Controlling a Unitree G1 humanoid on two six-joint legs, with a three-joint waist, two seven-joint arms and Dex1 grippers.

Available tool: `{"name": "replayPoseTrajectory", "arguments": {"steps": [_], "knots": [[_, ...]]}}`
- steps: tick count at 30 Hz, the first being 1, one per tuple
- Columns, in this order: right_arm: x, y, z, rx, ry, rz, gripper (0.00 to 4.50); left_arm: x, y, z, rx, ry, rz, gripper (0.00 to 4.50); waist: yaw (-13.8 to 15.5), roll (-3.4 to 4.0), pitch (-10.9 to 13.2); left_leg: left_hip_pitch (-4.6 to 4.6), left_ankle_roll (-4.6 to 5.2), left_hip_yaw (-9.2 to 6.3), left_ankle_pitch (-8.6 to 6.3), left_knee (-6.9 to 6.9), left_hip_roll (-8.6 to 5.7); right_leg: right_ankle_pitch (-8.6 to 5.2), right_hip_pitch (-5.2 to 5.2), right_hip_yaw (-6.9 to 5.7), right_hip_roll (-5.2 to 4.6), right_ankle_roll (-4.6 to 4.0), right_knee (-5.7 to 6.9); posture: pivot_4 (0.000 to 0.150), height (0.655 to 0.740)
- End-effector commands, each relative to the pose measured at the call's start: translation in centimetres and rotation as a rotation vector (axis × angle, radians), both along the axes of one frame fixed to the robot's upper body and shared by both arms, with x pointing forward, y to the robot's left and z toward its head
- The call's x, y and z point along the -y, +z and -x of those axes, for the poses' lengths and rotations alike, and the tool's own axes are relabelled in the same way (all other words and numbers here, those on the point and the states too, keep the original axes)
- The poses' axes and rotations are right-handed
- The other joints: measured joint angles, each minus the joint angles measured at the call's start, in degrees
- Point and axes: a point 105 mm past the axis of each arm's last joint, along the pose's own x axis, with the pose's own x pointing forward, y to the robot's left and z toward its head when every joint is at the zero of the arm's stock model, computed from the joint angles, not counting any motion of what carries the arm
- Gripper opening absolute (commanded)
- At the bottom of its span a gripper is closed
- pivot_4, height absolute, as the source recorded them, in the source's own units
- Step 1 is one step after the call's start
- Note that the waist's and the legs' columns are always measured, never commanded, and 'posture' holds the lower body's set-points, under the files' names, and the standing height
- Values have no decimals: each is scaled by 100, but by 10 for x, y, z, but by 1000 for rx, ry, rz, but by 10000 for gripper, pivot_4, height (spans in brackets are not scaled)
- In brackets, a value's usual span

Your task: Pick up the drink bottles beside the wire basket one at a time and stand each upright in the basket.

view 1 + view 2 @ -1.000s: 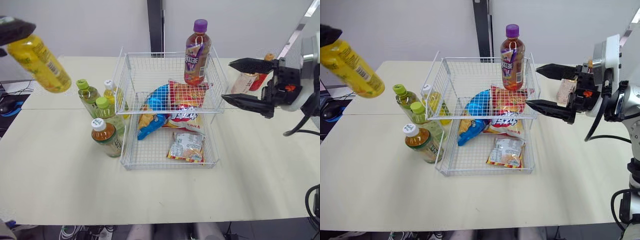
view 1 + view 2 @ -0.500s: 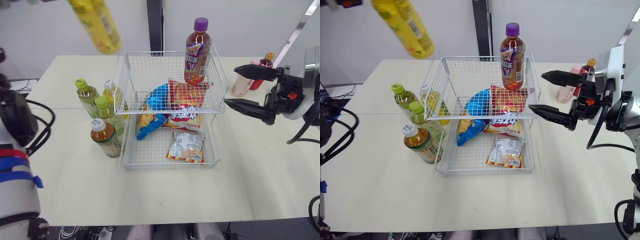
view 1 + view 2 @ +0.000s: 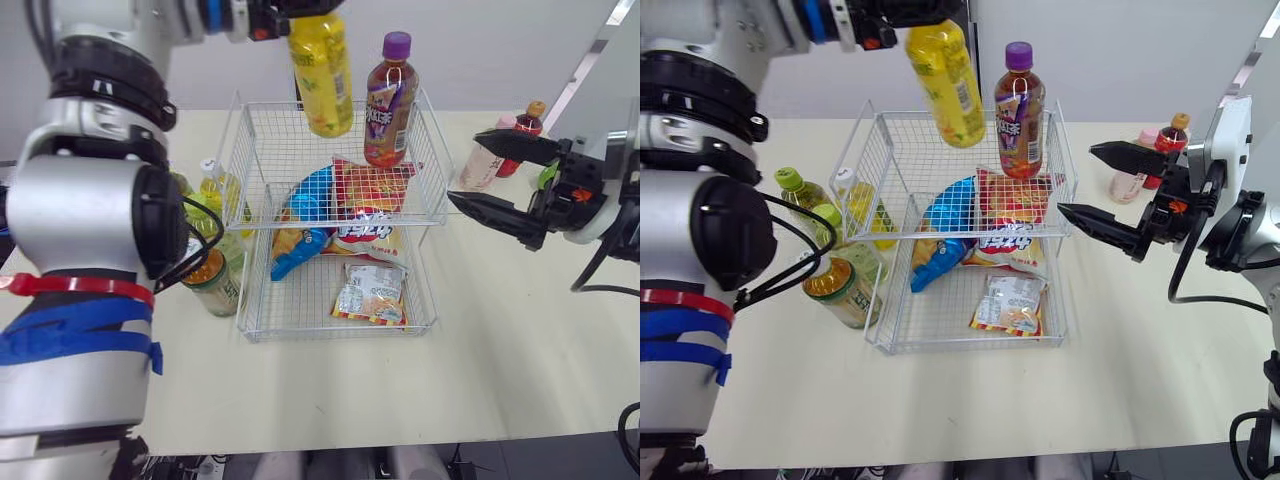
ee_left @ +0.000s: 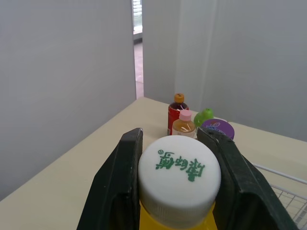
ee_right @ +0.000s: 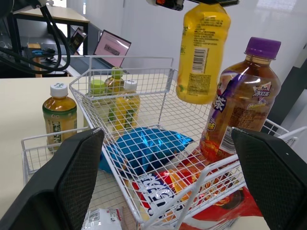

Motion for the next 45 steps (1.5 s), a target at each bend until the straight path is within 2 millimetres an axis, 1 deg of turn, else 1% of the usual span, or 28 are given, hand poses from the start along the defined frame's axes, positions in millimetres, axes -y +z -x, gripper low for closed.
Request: {"name": "replayPoseTrajectory", "arguments": {"steps": [1,4,9,15,17,19,23,25,30,37,40,43,45], "knots": [[2,10,9,55,-11,-2,45000,3,13,3,83,-3,8,13882,-2,0,0,0,0,4,0,0,0,0,-5,3,0,0,6,1500,7400],[3,11,10,60,-25,-7,45000,7,4,0,82,-2,-16,13882,-4,-2,1,-3,0,18,1,1,0,0,-25,18,-1,0,31,1500,7400],[4,11,12,66,-43,-15,45000,15,-7,-3,54,-26,-21,13882,6,-4,2,-4,1,20,1,4,-2,0,-27,23,-1,0,34,1500,7400],[4,10,13,63,-48,-11,45000,19,-16,-9,72,0,-61,13882,2,-3,2,-3,1,24,1,5,0,0,-28,26,0,0,39,1500,7400],[5,10,13,60,-50,-6,45000,19,-16,-10,80,9,-68,21152,5,-3,2,-3,1,23,1,7,-1,0,-28,27,0,0,40,1500,7400],[5,10,13,60,-51,-5,45000,19,-15,-9,80,6,-64,26400,5,-3,2,-3,1,25,1,8,-2,0,-28,28,0,0,41,1500,7400],[5,12,12,62,-54,-6,45000,18,-12,-2,68,-45,-75,38997,4,-3,2,-2,1,25,1,9,-2,0,-28,29,0,0,45,1500,7400],[5,12,11,62,-57,-6,45000,17,-10,2,66,-66,-79,44614,4,-3,2,-2,1,25,1,9,-2,0,-28,29,0,0,46,1500,7400],[4,13,8,65,-65,-9,45000,9,-5,9,79,-89,-99,44614,-6,-3,2,-1,1,26,1,10,-1,0,-28,30,0,0,49,1500,7400],[4,16,7,66,-63,-14,45000,-16,5,22,93,-85,-129,44614,-34,-3,2,0,1,24,1,11,0,-1,-29,31,1,1,54,1500,7400],[4,16,7,62,-57,-4,45000,-33,11,29,95,-63,-126,44614,-41,-3,2,0,1,25,1,11,0,-1,-29,33,1,1,54,1500,7400],[4,16,7,42,-34,37,45000,-58,11,40,86,-42,-118,44614,-66,-2,1,3,1,24,1,10,1,-1,-31,41,2,1,58,1500,7400],[4,17,6,38,-13,58,45000,-74,8,44,77,0,-109,44614,-86,-2,1,6,1,23,1,10,7,-1,-32,46,7,1,59,1500,7400]]}}
